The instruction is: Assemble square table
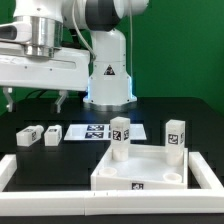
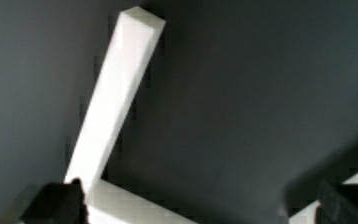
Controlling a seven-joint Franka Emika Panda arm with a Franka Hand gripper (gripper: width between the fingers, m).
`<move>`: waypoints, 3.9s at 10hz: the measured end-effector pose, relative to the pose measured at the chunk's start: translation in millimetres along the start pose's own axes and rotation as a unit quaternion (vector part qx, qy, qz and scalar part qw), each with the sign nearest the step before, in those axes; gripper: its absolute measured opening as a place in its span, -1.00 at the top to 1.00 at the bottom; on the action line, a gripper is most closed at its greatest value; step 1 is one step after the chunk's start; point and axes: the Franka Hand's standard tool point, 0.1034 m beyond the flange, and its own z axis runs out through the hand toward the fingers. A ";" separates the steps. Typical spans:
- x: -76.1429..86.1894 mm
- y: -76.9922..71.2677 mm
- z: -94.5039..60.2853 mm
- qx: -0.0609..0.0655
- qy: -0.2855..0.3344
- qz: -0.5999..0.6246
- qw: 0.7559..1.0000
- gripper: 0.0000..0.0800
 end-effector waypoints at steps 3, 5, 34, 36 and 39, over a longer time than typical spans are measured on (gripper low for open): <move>1.3 -2.1 0.6 0.001 0.000 0.094 0.996 -0.62; -23.7 -10.5 10.5 0.030 -0.029 0.171 0.984 -0.62; -146.6 -86.9 76.2 0.220 -0.490 0.192 0.821 -0.62; -146.8 -87.0 76.3 0.220 -0.490 0.192 0.821 -0.59; -147.0 -87.1 76.4 0.220 -0.490 0.192 0.821 0.28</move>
Offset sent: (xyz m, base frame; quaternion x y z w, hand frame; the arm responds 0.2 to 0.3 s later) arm 0.0000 0.0000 0.0000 0.0000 0.0000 0.1938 0.9810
